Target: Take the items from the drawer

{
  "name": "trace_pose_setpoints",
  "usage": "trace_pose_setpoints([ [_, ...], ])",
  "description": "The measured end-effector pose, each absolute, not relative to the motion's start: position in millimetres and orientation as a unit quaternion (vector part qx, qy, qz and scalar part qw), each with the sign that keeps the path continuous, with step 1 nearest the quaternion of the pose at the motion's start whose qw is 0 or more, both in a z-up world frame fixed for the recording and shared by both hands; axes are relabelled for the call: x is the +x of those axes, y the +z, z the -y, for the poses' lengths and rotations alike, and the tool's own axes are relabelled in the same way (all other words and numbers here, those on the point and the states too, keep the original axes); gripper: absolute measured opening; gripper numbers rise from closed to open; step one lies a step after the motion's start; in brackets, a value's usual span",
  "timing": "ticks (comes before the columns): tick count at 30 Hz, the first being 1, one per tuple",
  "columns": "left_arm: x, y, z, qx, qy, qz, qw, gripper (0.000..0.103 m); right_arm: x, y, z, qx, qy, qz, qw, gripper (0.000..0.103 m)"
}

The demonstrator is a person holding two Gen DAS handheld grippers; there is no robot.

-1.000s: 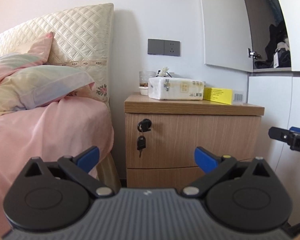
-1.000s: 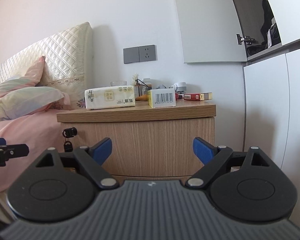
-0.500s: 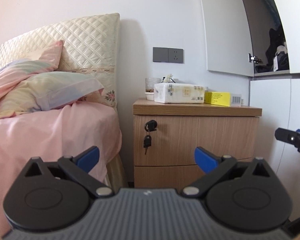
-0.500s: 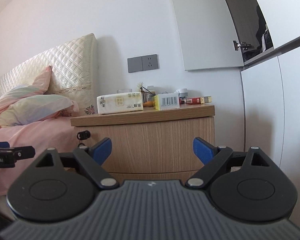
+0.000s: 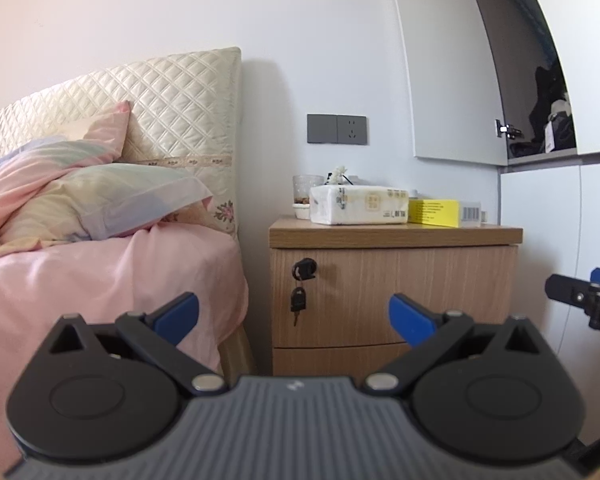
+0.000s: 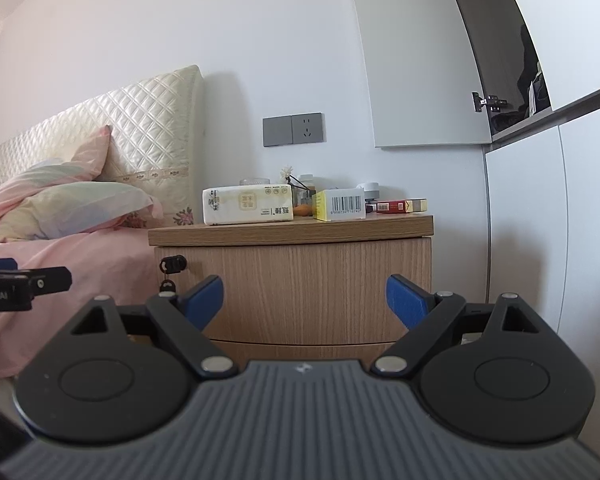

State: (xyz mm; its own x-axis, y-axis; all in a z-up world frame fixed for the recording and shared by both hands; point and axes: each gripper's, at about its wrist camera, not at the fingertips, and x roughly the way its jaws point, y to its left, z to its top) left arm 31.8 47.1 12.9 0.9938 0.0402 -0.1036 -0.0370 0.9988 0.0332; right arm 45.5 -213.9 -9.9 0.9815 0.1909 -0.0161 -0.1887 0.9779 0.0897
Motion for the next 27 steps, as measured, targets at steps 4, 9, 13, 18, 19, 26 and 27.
trace_pose_setpoints([
  [4, 33.4, 12.7, -46.4, 0.019, 0.015, -0.054, 0.998, 0.103, 47.5, -10.6, 214.9, 0.048, 0.095, -0.014, 0.994, 0.090],
  [9, 34.1, 12.0, -47.1, 0.021, 0.021, -0.051, 0.998, 0.103, 47.2, -11.4, 214.0, 0.048, 0.096, -0.014, 0.994, 0.090],
  [13, 34.6, 11.1, -45.6, 0.025, 0.018, -0.053, 0.998, 0.103, 47.6, -11.7, 213.3, 0.045, 0.096, -0.015, 0.994, 0.090],
  [18, 34.9, 9.5, -43.7, 0.031, 0.014, -0.056, 0.998, 0.103, 48.9, -12.4, 212.8, 0.045, 0.098, -0.019, 0.994, 0.096],
  [19, 35.0, 9.2, -43.3, 0.032, 0.013, -0.056, 0.998, 0.103, 49.5, -12.9, 212.7, 0.046, 0.097, -0.021, 0.994, 0.103],
  [26, 35.4, 7.1, -40.7, 0.039, 0.008, -0.060, 0.997, 0.103, 52.1, -14.5, 211.5, 0.049, 0.087, -0.027, 0.995, 0.103],
  [27, 35.5, 6.8, -40.3, 0.041, 0.007, -0.060, 0.997, 0.103, 52.2, -14.7, 210.9, 0.048, 0.088, -0.027, 0.995, 0.103],
])
